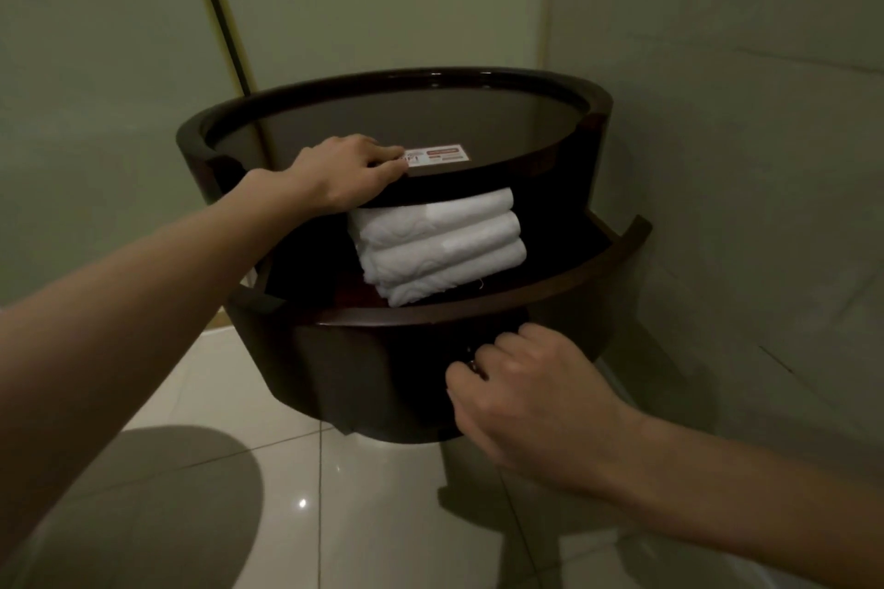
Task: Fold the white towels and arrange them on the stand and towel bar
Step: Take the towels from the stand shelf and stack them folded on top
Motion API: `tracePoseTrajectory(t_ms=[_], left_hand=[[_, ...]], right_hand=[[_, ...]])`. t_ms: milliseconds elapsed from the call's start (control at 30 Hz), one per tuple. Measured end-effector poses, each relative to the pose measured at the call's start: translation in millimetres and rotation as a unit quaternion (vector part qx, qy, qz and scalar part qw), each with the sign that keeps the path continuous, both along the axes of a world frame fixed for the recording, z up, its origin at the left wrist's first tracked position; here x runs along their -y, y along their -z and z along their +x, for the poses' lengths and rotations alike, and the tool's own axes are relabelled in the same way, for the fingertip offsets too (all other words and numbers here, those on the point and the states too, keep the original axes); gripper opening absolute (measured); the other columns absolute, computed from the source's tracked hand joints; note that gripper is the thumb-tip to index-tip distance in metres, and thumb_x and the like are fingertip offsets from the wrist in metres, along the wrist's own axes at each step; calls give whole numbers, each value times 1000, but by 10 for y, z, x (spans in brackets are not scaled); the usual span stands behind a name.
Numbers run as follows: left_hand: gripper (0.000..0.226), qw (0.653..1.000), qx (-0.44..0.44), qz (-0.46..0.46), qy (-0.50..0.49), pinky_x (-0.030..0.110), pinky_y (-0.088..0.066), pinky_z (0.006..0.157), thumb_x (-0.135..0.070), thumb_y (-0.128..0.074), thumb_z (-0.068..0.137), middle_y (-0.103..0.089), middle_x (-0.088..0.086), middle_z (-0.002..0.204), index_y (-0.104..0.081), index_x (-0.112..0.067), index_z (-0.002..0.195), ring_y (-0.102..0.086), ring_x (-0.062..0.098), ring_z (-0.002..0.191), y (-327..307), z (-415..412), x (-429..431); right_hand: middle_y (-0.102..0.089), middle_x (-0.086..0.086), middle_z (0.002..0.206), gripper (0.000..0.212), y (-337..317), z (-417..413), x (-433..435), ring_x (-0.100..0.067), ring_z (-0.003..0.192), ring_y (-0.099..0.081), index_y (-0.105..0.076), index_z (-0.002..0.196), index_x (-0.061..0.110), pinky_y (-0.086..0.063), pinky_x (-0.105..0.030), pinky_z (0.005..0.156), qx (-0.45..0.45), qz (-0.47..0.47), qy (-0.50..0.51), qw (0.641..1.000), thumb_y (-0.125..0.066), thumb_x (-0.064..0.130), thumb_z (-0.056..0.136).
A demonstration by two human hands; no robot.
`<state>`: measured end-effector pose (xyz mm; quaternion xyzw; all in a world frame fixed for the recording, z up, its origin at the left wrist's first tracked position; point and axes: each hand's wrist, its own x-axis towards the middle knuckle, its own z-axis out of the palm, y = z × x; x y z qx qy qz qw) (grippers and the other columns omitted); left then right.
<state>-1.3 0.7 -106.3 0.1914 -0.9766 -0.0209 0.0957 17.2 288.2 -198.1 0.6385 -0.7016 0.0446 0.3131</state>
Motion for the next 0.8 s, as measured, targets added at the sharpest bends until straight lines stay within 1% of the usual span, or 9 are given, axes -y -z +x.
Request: tracePoseTrajectory(t_ms=[67, 133, 300, 367, 433, 533, 600, 700, 800], left_hand=[[50, 1000, 5, -4, -1, 50, -34, 107, -60, -24, 95, -38, 1, 150, -39, -42, 140, -39, 32, 134, 32, 2, -25], [50, 1000, -5, -8, 1, 49, -33, 107, -56, -25, 97, -37, 2, 151, -39, -38, 141, -38, 31, 135, 40, 16, -59], [48, 999, -33, -25, 35, 51, -41, 97, -54, -25, 96, -49, 4, 140, -46, -37, 137, -47, 32, 124, 25, 101, -95], [54, 998, -39, -34, 46, 52, -43, 95, -57, -22, 92, -53, 3, 136, -49, -36, 134, -50, 30, 121, 22, 148, -93], [59, 997, -56, -37, 46, 51, -43, 95, -60, -22, 90, -54, 4, 135, -51, -32, 133, -50, 29, 121, 11, 195, -87], [60, 995, -81, -44, 46, 51, -43, 95, -59, -28, 87, -55, 8, 132, -53, -28, 132, -50, 29, 120, -4, 264, -78], [58, 994, -85, -49, 56, 51, -43, 96, -57, -33, 87, -56, 9, 130, -54, -26, 131, -51, 29, 118, 1, 313, -90], [49, 990, -92, -64, 83, 49, -45, 93, -47, -47, 89, -57, 9, 125, -54, -23, 131, -55, 29, 111, 24, 379, -122], [46, 985, -108, -80, 110, 48, -46, 91, -41, -58, 83, -57, 8, 123, -57, -21, 124, -57, 28, 107, 51, 436, -173]], right_hand=[[-49, -3, 48, 24, -27, 8, -9, -22, 42, -43, -48, 60, 19, -26, -28, 50, 2, 14, 1, 1000, -67, 22, 74], [-50, -3, 47, 23, -61, 23, -20, -22, 42, -44, -48, 60, 20, -27, -27, 49, 7, 30, 4, 1000, -67, 23, 73], [-47, 2, 44, 27, -204, 10, -83, -18, 36, -39, -47, 59, 22, -29, -25, 45, 31, 52, -20, 998, -63, 26, 80], [-46, 5, 45, 30, -306, -20, -88, -15, 36, -39, -50, 59, 22, -32, -25, 44, 45, 52, -38, 997, -55, 28, 89], [-51, 5, 49, 33, -432, -59, -50, -13, 40, -43, -56, 63, 22, -33, -25, 46, 68, 37, -60, 995, -47, 30, 94], [-58, 3, 58, 29, -629, -185, 91, -13, 49, -51, -63, 70, 19, -33, -21, 57, 112, -32, -96, 989, -47, 29, 92], [-63, 0, 67, 25, -721, -323, 223, -18, 60, -56, -65, 75, 16, -37, -26, 63, 109, -53, -86, 989, -47, 28, 89], [-67, -5, 85, 20, -784, -569, 443, -24, 77, -61, -67, 95, 14, -45, -35, 69, 120, -29, -51, 991, -54, 28, 88], [-63, -4, 108, 32, -793, -832, 649, -23, 97, -60, -61, 119, 21, -48, -38, 80, 149, 53, 3, 987, -57, 31, 90]])
